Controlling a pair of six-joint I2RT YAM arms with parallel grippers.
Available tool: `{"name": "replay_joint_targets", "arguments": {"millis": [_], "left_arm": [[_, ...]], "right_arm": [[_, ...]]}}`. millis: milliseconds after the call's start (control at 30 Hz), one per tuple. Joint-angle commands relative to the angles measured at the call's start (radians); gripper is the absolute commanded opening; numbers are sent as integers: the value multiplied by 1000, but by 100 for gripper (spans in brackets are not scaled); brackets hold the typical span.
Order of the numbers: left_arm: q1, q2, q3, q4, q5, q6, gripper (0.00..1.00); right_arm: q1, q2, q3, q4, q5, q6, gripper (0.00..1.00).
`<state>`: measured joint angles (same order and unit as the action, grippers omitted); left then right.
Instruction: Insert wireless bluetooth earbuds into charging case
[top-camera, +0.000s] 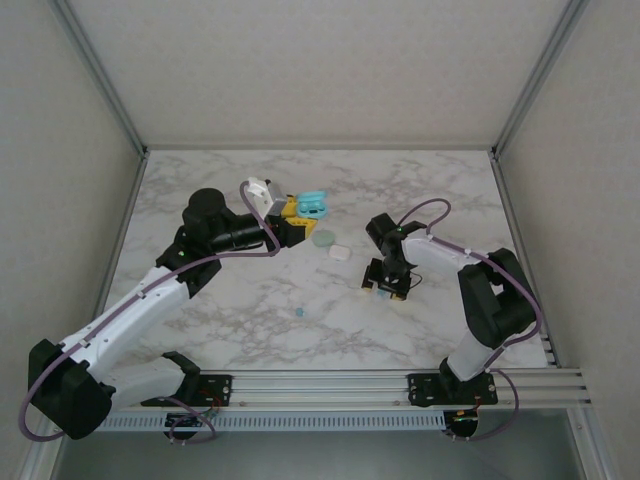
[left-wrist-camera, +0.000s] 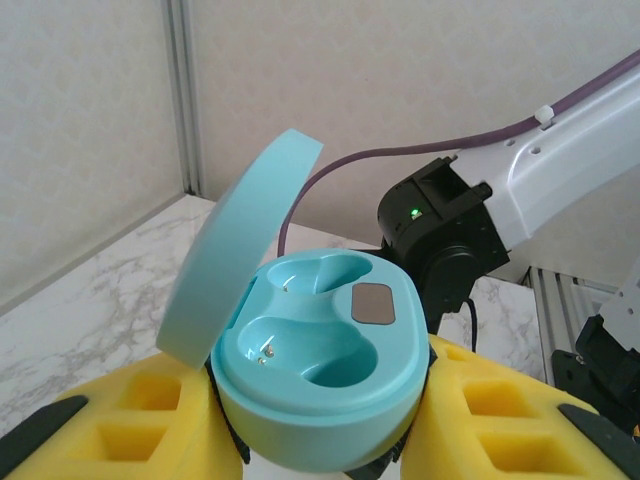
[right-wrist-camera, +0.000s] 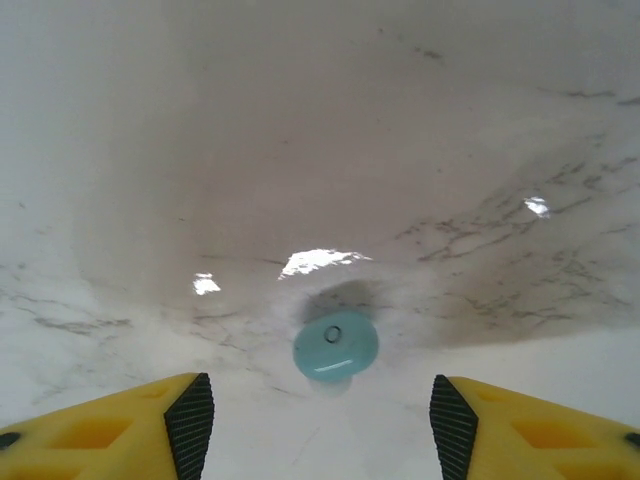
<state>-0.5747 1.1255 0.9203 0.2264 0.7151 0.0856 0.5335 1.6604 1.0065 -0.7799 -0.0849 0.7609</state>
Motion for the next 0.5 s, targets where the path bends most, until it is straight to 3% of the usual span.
{"name": "replay_joint_targets", "arguments": {"millis": [0, 467], "left_arm": [[-10, -9, 23, 2, 0, 13, 29], [-10, -11, 23, -1, -7, 13, 29]], "right_arm": [[-4, 3, -8, 32, -11, 42, 61], [5, 45, 47, 28, 1, 3, 56]]}}
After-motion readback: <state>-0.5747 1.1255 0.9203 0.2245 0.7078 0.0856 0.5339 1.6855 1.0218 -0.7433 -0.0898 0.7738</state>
